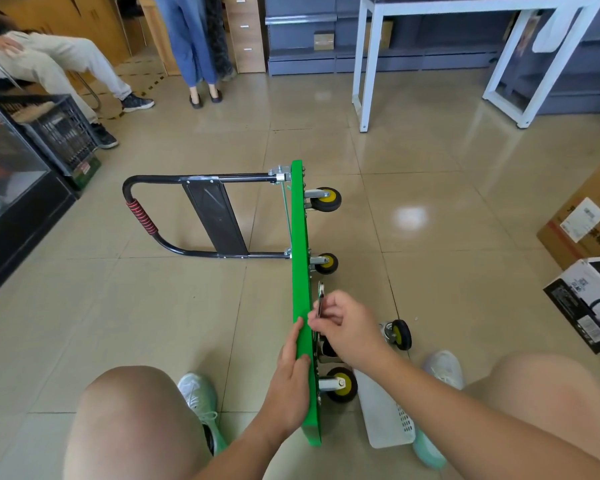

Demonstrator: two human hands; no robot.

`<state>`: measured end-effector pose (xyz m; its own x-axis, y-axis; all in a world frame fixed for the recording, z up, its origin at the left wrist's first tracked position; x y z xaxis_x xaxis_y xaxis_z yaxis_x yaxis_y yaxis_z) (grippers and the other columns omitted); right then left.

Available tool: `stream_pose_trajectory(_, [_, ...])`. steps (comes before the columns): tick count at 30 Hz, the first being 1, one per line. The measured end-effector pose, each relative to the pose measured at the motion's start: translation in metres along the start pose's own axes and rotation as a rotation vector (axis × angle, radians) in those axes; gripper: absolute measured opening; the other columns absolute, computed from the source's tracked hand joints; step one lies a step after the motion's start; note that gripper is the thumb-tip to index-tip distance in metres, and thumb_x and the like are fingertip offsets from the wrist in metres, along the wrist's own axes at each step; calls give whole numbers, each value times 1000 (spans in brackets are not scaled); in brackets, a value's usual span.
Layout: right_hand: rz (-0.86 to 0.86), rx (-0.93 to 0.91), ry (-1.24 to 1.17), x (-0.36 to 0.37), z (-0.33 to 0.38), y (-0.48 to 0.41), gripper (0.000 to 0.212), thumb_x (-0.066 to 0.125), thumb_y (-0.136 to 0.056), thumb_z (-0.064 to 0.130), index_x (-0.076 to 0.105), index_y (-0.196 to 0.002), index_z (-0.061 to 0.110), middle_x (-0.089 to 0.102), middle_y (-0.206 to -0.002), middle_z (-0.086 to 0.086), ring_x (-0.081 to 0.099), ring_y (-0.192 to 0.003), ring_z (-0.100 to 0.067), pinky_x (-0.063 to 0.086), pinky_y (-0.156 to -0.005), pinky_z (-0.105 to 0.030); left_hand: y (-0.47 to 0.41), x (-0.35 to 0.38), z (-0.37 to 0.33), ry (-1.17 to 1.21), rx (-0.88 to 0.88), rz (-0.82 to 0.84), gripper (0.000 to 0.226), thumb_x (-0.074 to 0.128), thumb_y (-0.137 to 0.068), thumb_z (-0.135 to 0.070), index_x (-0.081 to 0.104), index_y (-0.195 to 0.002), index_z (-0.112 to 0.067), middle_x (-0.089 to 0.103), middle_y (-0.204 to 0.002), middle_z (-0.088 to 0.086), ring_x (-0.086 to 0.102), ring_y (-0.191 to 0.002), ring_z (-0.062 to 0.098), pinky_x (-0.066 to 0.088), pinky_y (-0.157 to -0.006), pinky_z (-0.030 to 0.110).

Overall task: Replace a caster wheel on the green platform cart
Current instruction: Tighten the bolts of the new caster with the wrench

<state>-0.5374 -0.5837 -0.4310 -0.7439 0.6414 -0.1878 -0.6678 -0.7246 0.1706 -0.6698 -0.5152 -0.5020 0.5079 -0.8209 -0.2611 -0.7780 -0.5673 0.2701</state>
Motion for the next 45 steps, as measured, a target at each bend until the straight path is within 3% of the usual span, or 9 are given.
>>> stream_pose_trajectory(6, [-14,135,-73,-9,-1,-25,19,73,-87,1,64,-102,10,77,-95,-5,75,-88,-17,60,-70,-25,0,0,2,-33,-14,17,60,29,-110,-21,19,-155,-59,38,-160,-10,47,-140,17,36,-121,44])
stream_pose_trajectory(9, [-37,103,-124,-16,5,-15,18,75,-85,-1,66,-98,8,78,-92,-5,75,-90,-19,62,-78,-32,0,0,3,-35,-6,14,60,29,-110,-22,19,-154,-61,36,-160,-13,46,-140,14,36,-121,43])
stream_pose_trajectory(19, [-94,-61,-128,-8,-17,57,24,70,-83,-13,66,-90,9,77,-94,0,73,-92,-14,59,-87,-31,1,-2,-1,-27,13,9,62,30,-109,-16,20,-158,-53,31,-164,-15,35,-147,1,28,-126,36])
stream_pose_trajectory(24, [-57,-165,-20,1,-31,66,38,61,-84,-18,71,-95,18,75,-104,3,73,-100,-18,61,-85,-38,-2,-1,4,14,16,1,59,32,-102,-35,21,-154,-61,38,-162,-13,42,-145,5,33,-124,40])
stream_pose_trajectory(27, [-21,-199,31,6,-29,64,40,56,-86,-8,70,-94,29,75,-103,7,73,-99,-17,61,-85,-38,-4,-1,8,26,24,-3,58,34,-100,-42,21,-150,-68,42,-160,-11,45,-144,8,34,-123,41])
stream_pose_trajectory(30, [-5,-155,19,7,-25,53,28,59,-86,-6,65,-90,21,75,-98,-1,73,-96,-19,59,-88,-42,-4,0,7,34,17,6,57,33,-109,-29,21,-154,-61,38,-162,-12,42,-146,6,32,-125,40])
stream_pose_trajectory(36, [-42,7,13,-1,-2,7,17,72,-88,9,64,-98,20,76,-95,3,72,-92,-4,57,-90,-31,-2,0,3,9,24,4,60,31,-104,-27,22,-152,-62,33,-163,-14,40,-145,7,32,-124,43])
stream_pose_trajectory(40, [-29,94,50,-9,0,-18,22,75,-86,10,63,-101,21,76,-94,4,73,-87,-7,62,-84,-38,-2,0,5,1,14,12,60,29,-101,-34,20,-149,-68,36,-161,-12,47,-141,18,37,-121,49])
stream_pose_trajectory(45, [-46,93,-115,-15,3,-9,19,76,-84,0,66,-99,8,77,-92,-4,75,-90,-17,62,-80,-32,-1,0,3,-1,34,8,61,31,-106,-24,22,-145,-70,34,-161,-13,42,-143,9,33,-123,43])
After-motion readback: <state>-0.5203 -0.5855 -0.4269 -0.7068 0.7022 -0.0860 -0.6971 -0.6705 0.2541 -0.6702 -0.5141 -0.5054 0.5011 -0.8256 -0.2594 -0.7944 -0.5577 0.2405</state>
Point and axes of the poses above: each hand's wrist, its own y-axis away from the middle knuckle, its own x-axis out of the palm, z = x × y, the point moved 3 cm from there along -y, towards the middle knuckle
